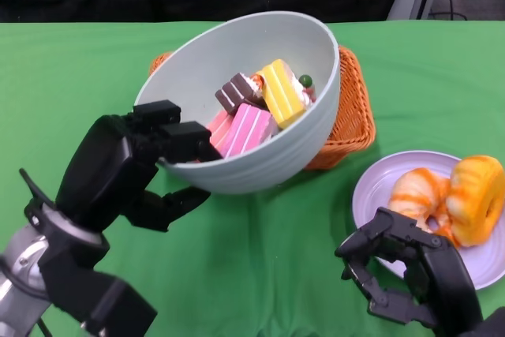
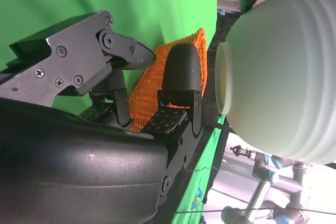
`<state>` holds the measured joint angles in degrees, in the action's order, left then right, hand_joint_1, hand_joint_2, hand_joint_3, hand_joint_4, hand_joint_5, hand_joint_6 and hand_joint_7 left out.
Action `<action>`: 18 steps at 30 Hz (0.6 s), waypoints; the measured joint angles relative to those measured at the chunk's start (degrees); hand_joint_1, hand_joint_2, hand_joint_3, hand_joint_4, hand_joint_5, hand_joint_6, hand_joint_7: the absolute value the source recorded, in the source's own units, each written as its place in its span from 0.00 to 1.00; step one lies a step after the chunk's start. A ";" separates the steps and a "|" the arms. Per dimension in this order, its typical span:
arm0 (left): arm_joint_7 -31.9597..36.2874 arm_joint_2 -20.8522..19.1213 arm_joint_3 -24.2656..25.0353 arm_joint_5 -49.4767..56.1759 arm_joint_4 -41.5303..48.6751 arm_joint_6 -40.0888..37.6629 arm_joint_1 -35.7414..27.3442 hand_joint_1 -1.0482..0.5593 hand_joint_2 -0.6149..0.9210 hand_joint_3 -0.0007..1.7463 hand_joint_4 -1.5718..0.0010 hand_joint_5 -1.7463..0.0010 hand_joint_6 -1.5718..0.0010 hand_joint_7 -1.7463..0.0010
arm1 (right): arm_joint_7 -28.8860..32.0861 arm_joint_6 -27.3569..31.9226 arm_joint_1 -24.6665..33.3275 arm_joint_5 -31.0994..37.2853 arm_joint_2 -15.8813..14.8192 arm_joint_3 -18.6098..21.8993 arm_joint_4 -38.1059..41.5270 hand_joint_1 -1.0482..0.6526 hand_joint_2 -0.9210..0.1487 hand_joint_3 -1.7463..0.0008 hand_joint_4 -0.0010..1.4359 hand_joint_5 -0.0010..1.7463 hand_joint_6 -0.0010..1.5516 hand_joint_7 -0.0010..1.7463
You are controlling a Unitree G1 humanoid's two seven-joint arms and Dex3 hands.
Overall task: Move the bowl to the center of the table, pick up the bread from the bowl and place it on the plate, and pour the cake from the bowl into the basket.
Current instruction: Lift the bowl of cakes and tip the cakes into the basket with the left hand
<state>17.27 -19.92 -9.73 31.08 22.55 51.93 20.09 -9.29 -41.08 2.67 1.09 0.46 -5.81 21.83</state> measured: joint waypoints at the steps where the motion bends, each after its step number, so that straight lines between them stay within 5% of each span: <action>1: -0.23 0.36 0.08 -0.22 0.06 -0.11 0.21 0.64 0.79 0.53 0.58 0.06 0.47 0.37 | 0.00 0.00 -0.05 0.05 -0.04 0.01 0.03 0.57 0.25 0.58 0.52 0.82 0.47 0.64; 10: -5.08 3.54 0.09 -4.49 0.07 -1.88 2.07 0.63 0.86 0.41 0.57 0.10 0.46 0.39 | -0.52 -0.72 -1.41 0.11 -0.56 0.00 2.44 0.56 0.25 0.59 0.53 0.82 0.48 0.64; 18: -6.11 6.06 0.08 -4.40 0.41 -2.81 4.11 0.63 0.86 0.41 0.57 0.10 0.47 0.42 | -1.64 -2.73 -2.93 0.20 -0.75 -0.03 5.92 0.57 0.21 0.63 0.53 0.82 0.47 0.63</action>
<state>11.17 -13.85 -9.65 26.67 22.96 49.12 24.20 -10.93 -43.81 -0.26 1.29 -0.30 -5.83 27.75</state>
